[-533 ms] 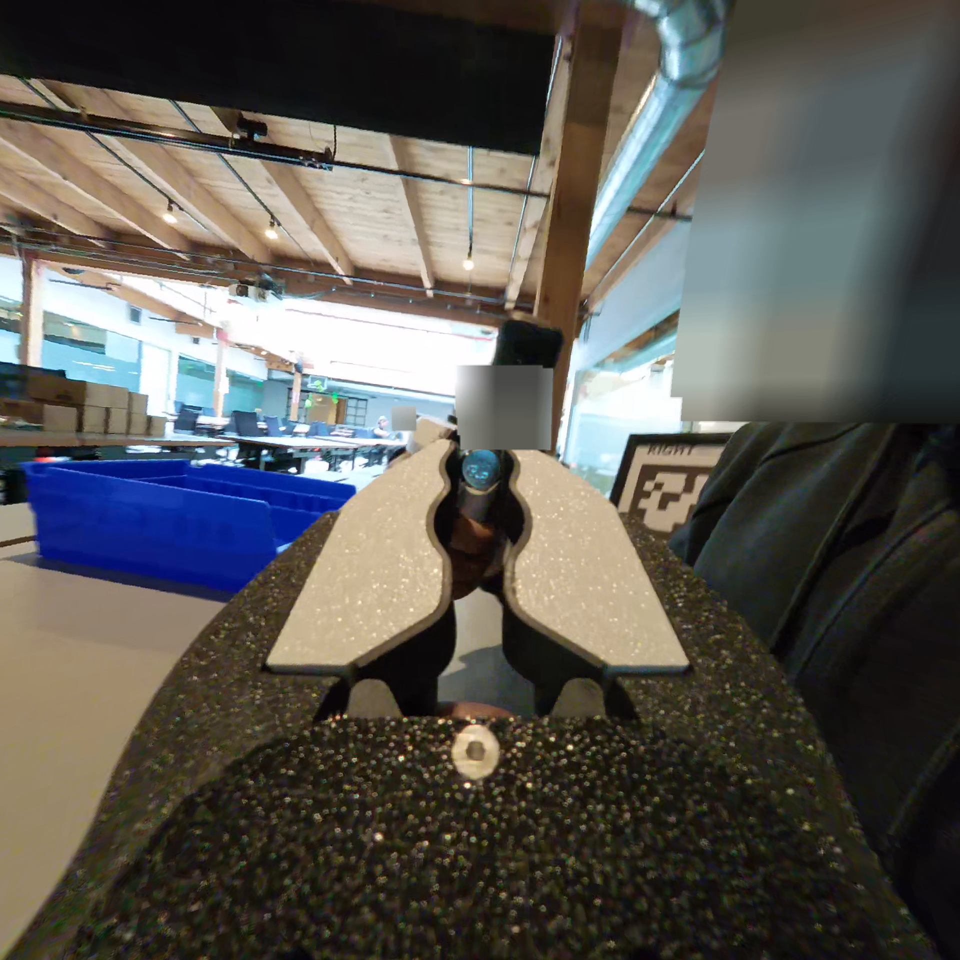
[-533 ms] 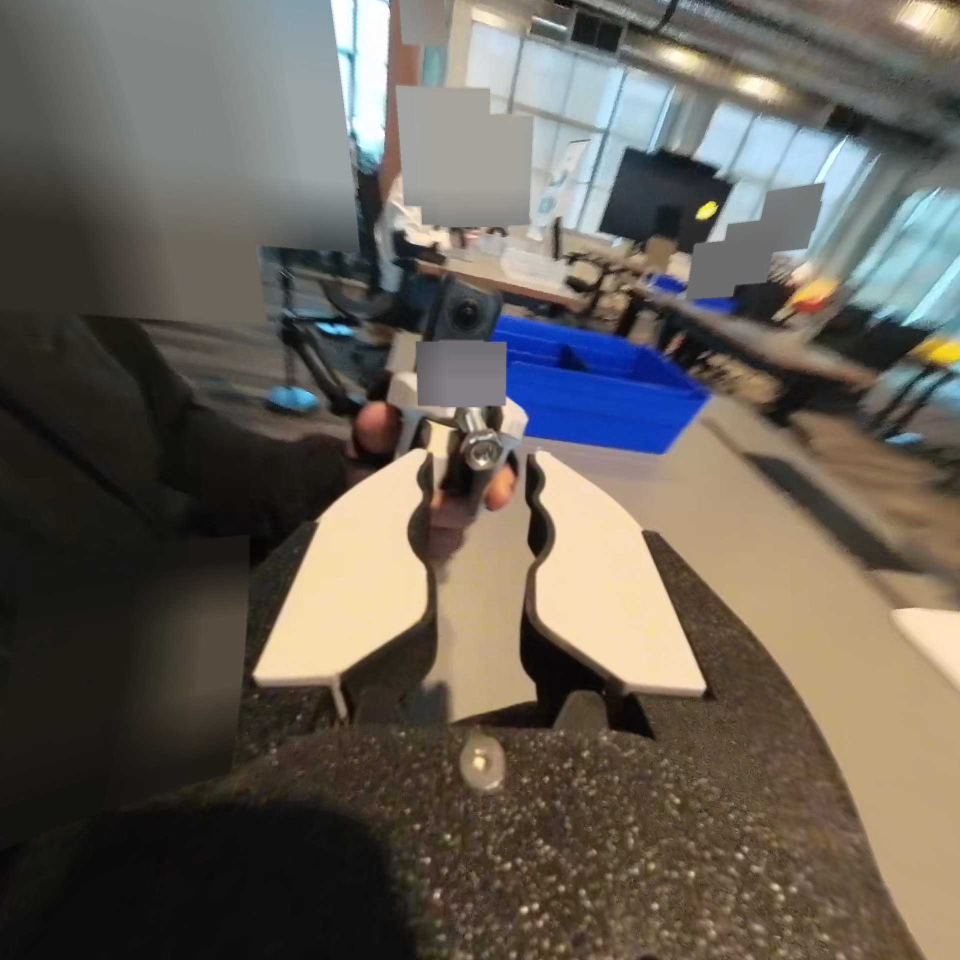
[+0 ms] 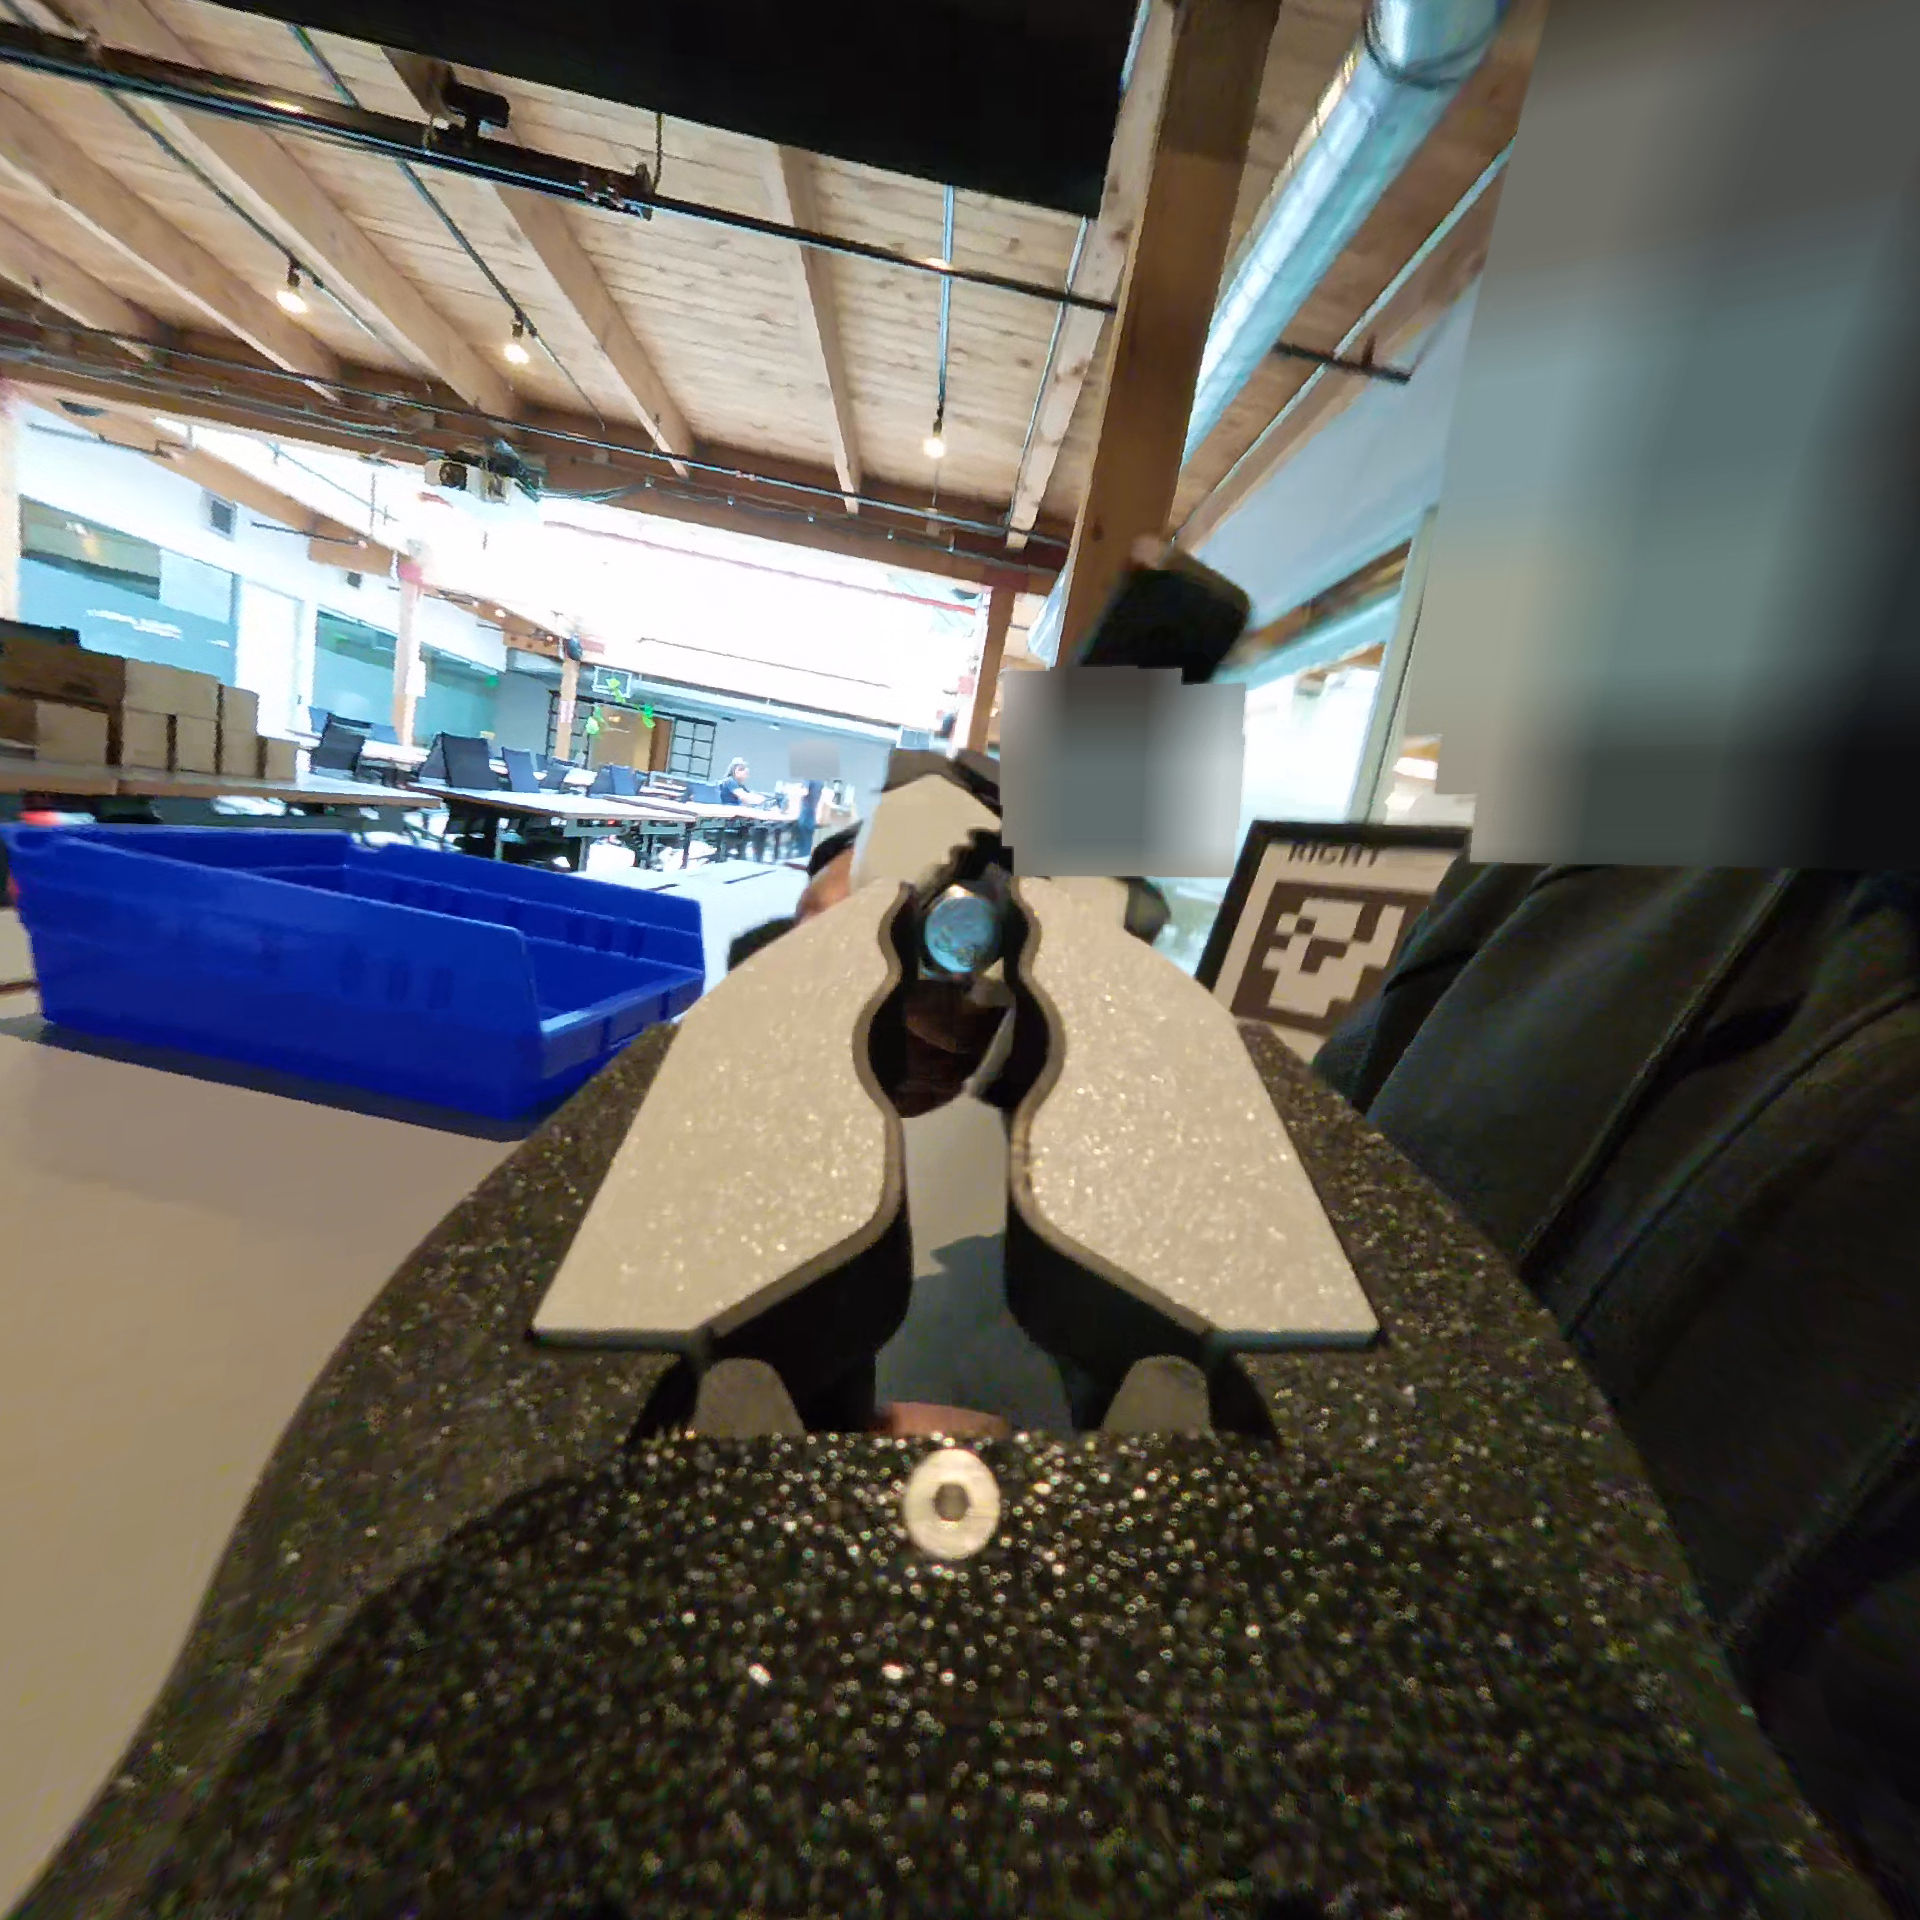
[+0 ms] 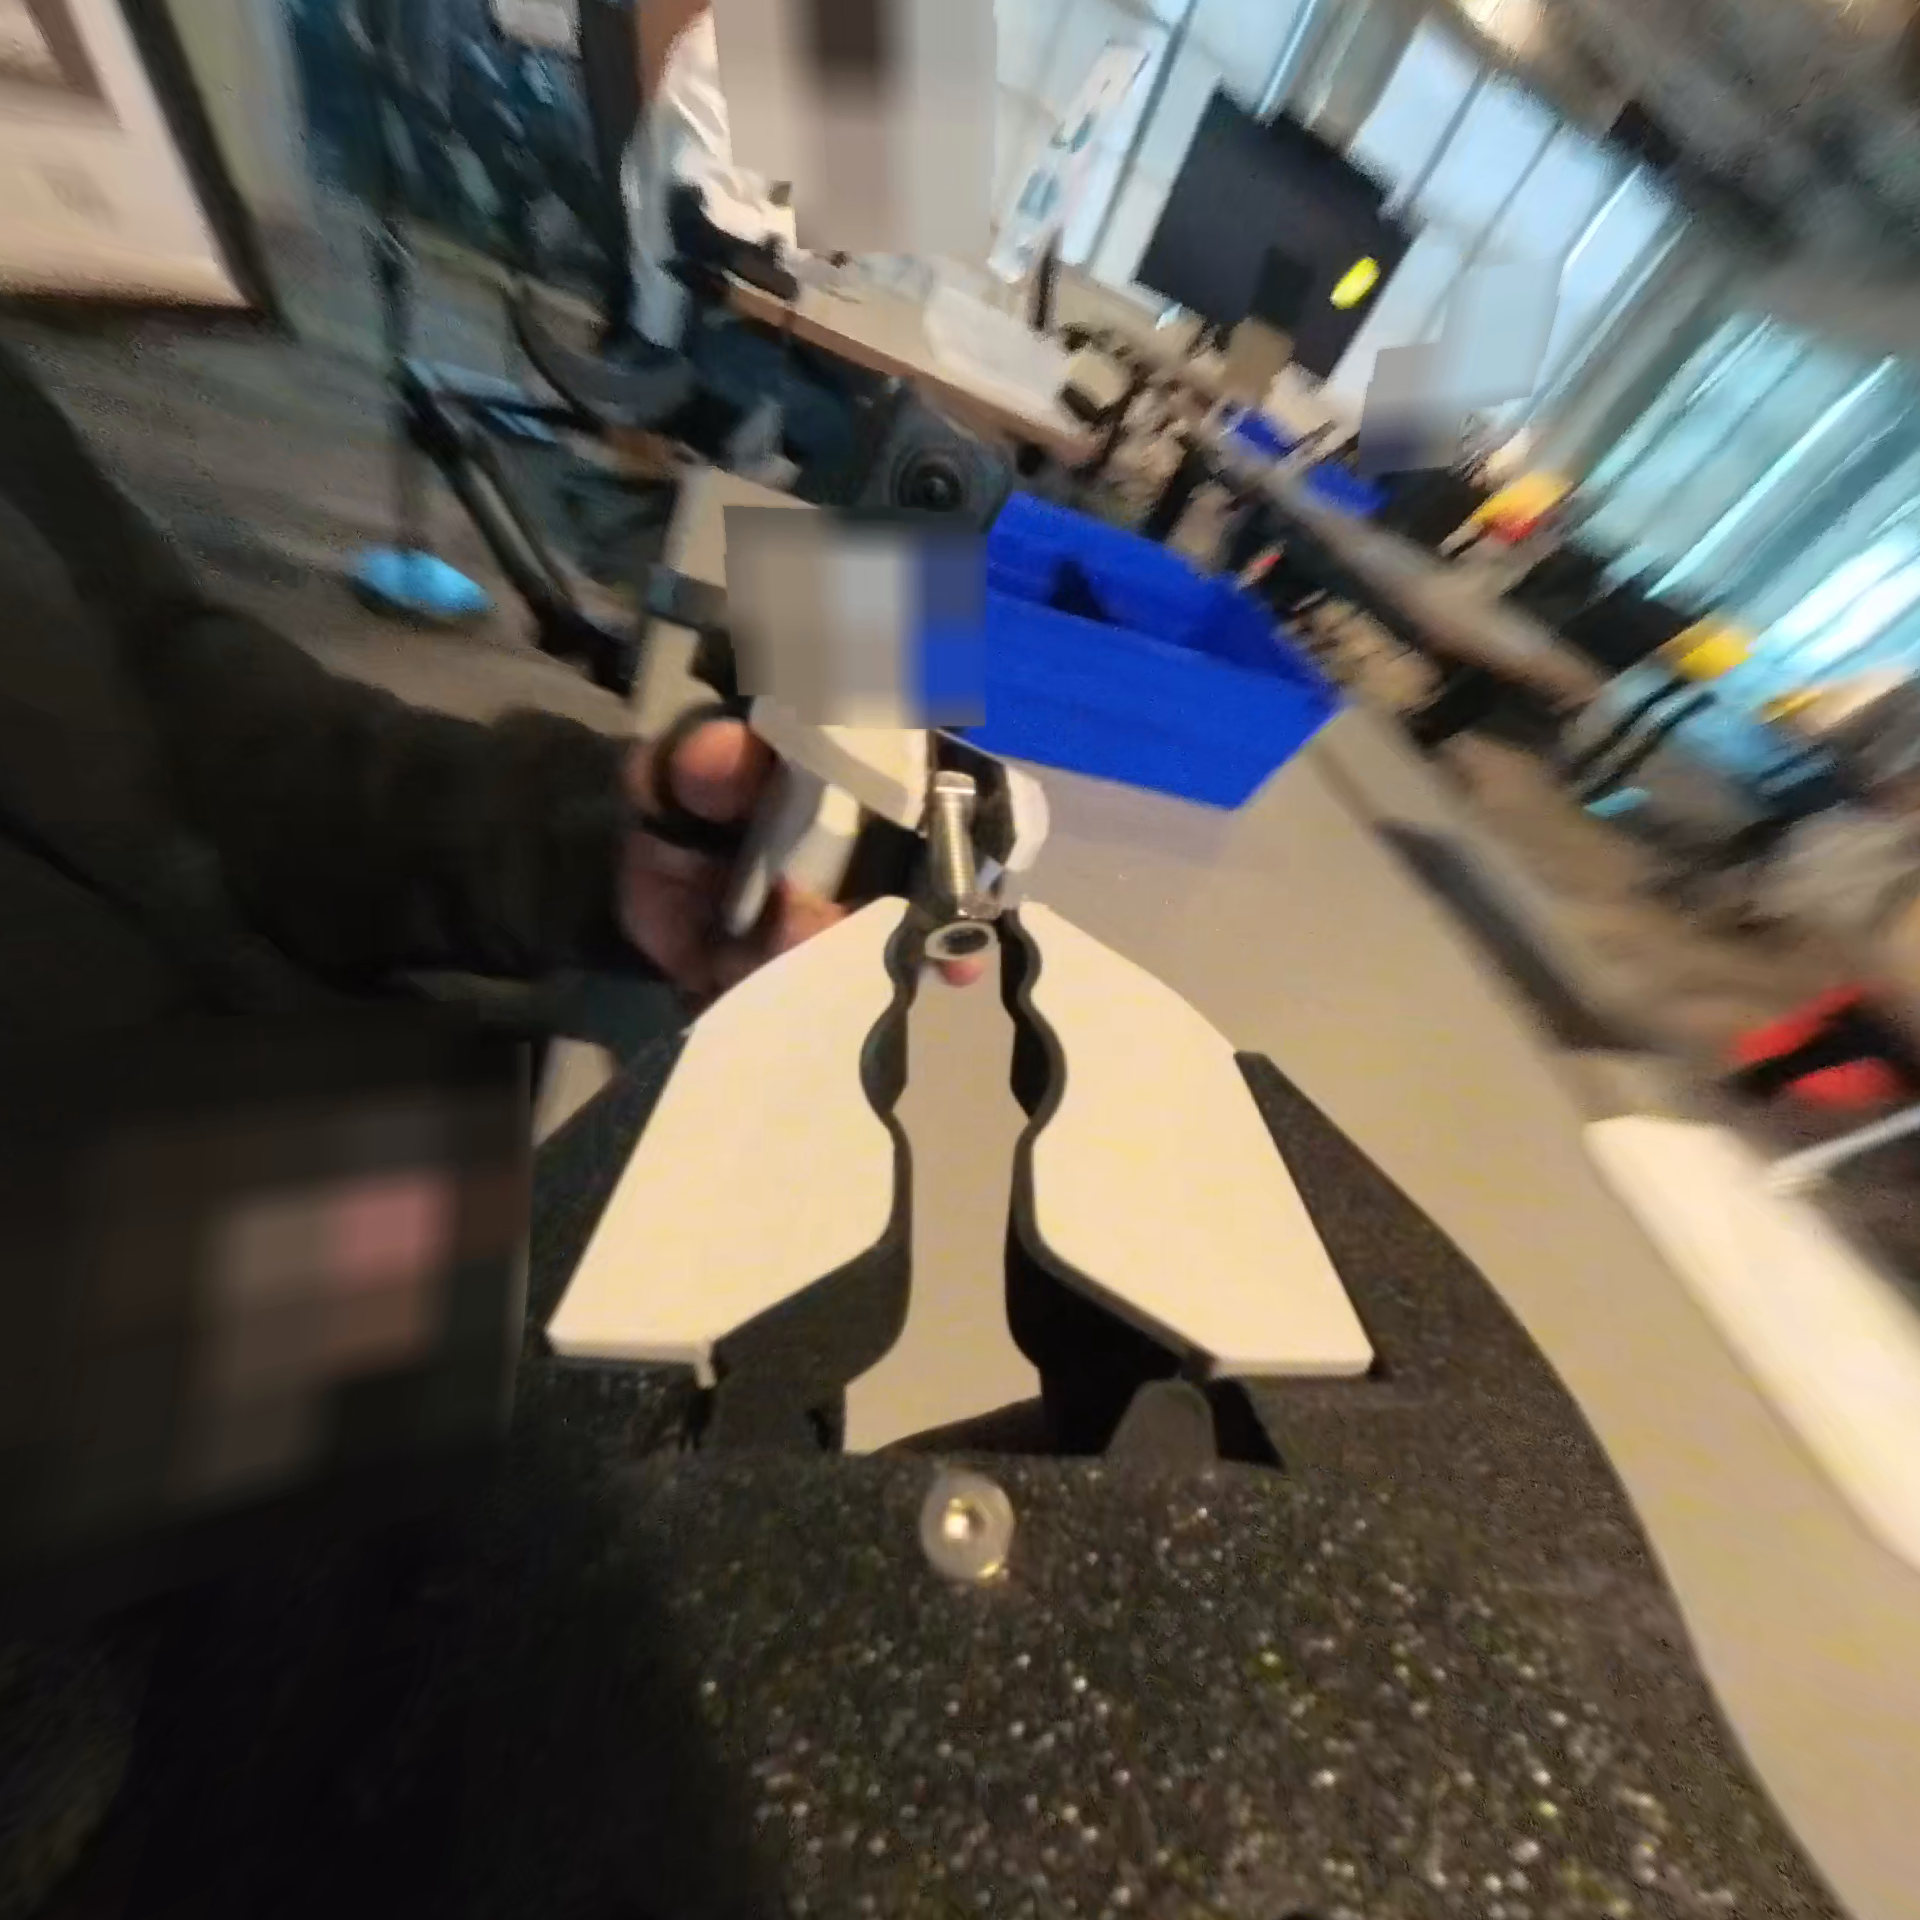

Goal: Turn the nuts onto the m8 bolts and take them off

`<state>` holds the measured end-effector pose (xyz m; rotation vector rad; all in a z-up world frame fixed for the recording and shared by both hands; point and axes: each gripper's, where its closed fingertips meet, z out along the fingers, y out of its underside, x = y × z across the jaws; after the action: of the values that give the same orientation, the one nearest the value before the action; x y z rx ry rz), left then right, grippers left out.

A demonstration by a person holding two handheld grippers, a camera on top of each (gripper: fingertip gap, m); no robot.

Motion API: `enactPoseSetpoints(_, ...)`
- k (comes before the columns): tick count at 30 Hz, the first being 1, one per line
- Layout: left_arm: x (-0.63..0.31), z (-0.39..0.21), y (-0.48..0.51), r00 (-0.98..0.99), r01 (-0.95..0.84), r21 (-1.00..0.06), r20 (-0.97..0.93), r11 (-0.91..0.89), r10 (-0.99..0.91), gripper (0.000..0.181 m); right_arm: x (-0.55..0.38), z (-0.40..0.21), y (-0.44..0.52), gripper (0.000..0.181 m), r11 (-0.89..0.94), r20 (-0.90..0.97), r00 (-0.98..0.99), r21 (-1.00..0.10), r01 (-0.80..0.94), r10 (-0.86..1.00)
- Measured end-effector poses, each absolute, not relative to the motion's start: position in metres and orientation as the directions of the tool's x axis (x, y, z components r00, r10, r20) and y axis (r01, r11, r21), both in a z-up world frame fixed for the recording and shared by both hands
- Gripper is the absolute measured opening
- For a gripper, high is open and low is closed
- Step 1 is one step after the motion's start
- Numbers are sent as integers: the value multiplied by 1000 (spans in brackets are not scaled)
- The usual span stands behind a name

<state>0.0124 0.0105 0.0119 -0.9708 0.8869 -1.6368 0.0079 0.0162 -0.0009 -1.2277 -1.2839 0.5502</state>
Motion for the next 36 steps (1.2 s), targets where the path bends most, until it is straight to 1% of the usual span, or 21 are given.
enactPoseSetpoints(2, 12, 11, 8, -138, 370, -918, 99, -144, -985, 14, 7, 3, 12, 15, 62, 105, 234, -981, 183, 966)
enactPoseSetpoints(3, 12, 11, 8, -119, 370, -921, 81, -120, -990, 14, 7, 6, 11, 15, -43, -16, 208, -991, 128, 978)
enactPoseSetpoints(4, 11, 13, 9, -113, 383, -916, 82, -119, -990, 15, 7, 6, 11, 16, -100, -81, 182, -990, 102, 980)
enactPoseSetpoints(5, 10, 16, 10, -113, 403, -905, 100, -138, -989, 14, 6, 5, 10, 22, -91, -74, 166, -991, 95, 983)
enactPoseSetpoints(6, 9, 18, 12, -122, 426, -889, 125, -166, -985, 14, 5, 5, 11, 31, -18, 0, 175, -995, 98, 985)
enactPoseSetpoints(8, 5, 22, 13, -170, 456, -858, 176, -236, -969, 14, 6, 7, 15, 40, 235, 262, 252, -963, 134, 931)
enactPoseSetpoints(10, 4, 23, 16, -199, 460, -840, 219, -288, -955, 14, 6, 8, 17, 40, 463, 516, 295, -855, 233, 804)
enactPoseSetpoints(12, 4, 23, 16, -227, 456, -828, 247, -327, -942, 14, 5, 10, 15, 37, 605, 676, 300, -736, 304, 673)
enactPoseSetpoints(14, 4, 23, 17, -248, 447, -820, 271, -358, -930, 15, 6, 13, 17, 34, 644, 724, 320, -689, 332, 611)
enactPoseSetpoints(17, 7, 20, 16, -260, 425, -822, 290, -379, -921, 14, 7, 15, 17, 29, 657, 735, 329, -678, 330, 593)
enactPoseSetpoints(19, 10, 17, 15, -264, 404, -829, 300, -388, -917, 14, 8, 12, 18, 15, 655, 745, 315, -667, 355, 588)
enactPoseSetpoints(20, 10, 16, 16, -255, 401, -832, 301, -384, -919, 14, 8, 10, 19, 14, 642, 740, 311, -673, 368, 597)
enactPoseSetpoints(23, 13, 11, 17, -207, 379, -866, 263, -325, -942, 14, 10, 3, 21, 14, 491, 599, 302, -792, 363, 742)
enactPoseSetpoints(24, 13, 10, 16, -193, 372, -882, 231, -289, -954, 14, 10, 2, 20, 14, 389, 487, 298, -859, 332, 821)
enactPoseSetpoints(26, 13, 10, 10, -177, 367, -904, 162, -218, -971, 14, 10, 2, 14, 14, 107, 164, 259, -970, 219, 952)
enactPoseSetpoints(28, 12, 13, 9, -174, 383, -900, 152, -209, -973, 14, 9, 8, 11, 14, -103, -80, 192, -988, 114, 978)
enactPoseSetpoints(29, 11, 15, 10, -181, 398, -888, 172, -232, -968, 14, 9, 9, 11, 18, -115, -99, 172, -990, 86, 980)
enactPoseSetpoints(30, 10, 16, 12, -194, 412, -872, 199, -264, -960, 14, 9, 10, 12, 27, -61, -46, 179, -995, 78, 983)
enactPoseSetpoints(32, 7, 19, 15, -240, 433, -835, 256, -339, -936, 14, 9, 10, 16, 37, 169, 196, 249, -978, 124, 949)
enactPoseSetpoints(34, 5, 21, 17, -280, 438, -808, 295, -395, -914, 14, 8, 6, 16, 40, 394, 452, 275, -886, 242, 848)
enactPoseSetpoints(36, 3, 23, 18, -312, 433, -788, 324, -437, -893, 14, 7, 4, 15, 38, 540, 625, 274, -775, 328, 730)
